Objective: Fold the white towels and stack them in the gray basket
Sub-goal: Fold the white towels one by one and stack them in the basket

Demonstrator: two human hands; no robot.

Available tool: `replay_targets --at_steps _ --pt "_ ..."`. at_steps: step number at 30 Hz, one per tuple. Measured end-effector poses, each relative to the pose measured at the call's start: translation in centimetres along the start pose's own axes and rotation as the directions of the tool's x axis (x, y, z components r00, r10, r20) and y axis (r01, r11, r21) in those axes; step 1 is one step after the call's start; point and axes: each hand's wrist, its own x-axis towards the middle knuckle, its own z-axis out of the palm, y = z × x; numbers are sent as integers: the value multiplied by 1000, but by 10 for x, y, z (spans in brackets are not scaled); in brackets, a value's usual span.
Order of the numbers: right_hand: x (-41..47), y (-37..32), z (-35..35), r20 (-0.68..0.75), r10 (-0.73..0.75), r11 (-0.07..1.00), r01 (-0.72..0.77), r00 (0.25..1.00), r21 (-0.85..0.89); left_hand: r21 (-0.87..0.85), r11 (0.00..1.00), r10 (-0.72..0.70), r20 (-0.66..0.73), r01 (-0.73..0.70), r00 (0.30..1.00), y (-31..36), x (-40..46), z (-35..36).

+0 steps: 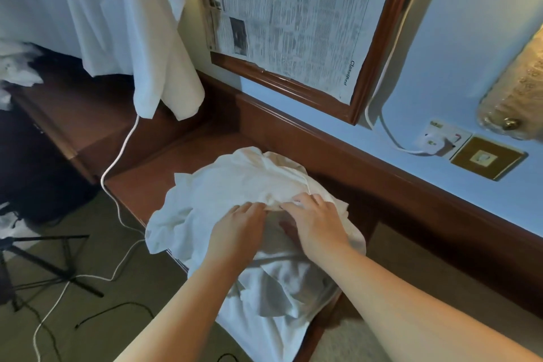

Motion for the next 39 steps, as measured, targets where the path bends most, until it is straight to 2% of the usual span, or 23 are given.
replay_targets --at_steps 4,8,11,15,18,22,25,27,30,31,32,33,34,36,37,39 --pt "14 -3 -42 -176 94 965 -46 980 257 -89 990 93 -180 -111 979 33 37 -61" --pt "31 13 -139 -253 196 852 -37 947 522 -98 961 221 -291 -259 931 59 86 -133" --pt "36 28 -217 -359 217 861 -4 908 509 -77 936 315 -255 -344 914 71 119 -176" --pt "25 48 -317 -531 247 890 28 810 456 -58 923 353 -259 -379 899 95 151 -221" --pt "-1 59 -386 -625 269 919 0 733 395 -139 907 328 -358 -397 874 130 162 -256" --pt "-45 66 -463 -700 307 910 15 645 413 -292 897 172 -459 -331 872 206 167 -308" --pt "-89 61 -514 -735 328 881 89 593 465 -540 781 21 -479 -313 877 274 165 -349" --pt "-123 55 -544 -798 330 866 173 505 468 -662 672 -51 -489 -332 871 318 166 -376" --pt "-176 49 -588 -893 339 876 247 295 414 -667 608 -27 -560 -431 828 384 159 -412" --pt "-194 52 -601 -898 349 880 236 267 413 -651 598 -11 -590 -467 808 404 156 -421" --pt "-215 58 -611 -897 344 893 197 279 404 -633 602 -1 -612 -488 791 421 153 -430" --pt "-238 66 -618 -888 308 924 117 341 365 -611 624 1 -623 -488 782 435 150 -437" --pt "-262 76 -623 -855 257 954 25 451 300 -587 661 -4 -625 -468 780 447 146 -443" --pt "-307 100 -623 -668 237 972 -178 706 157 -513 737 35 -622 -441 782 463 139 -446" --pt "-328 111 -620 -561 288 954 -284 776 96 -447 773 98 -617 -451 781 471 135 -442" --pt "-363 136 -611 -467 401 905 -421 788 65 -322 806 247 -580 -497 776 490 118 -428"
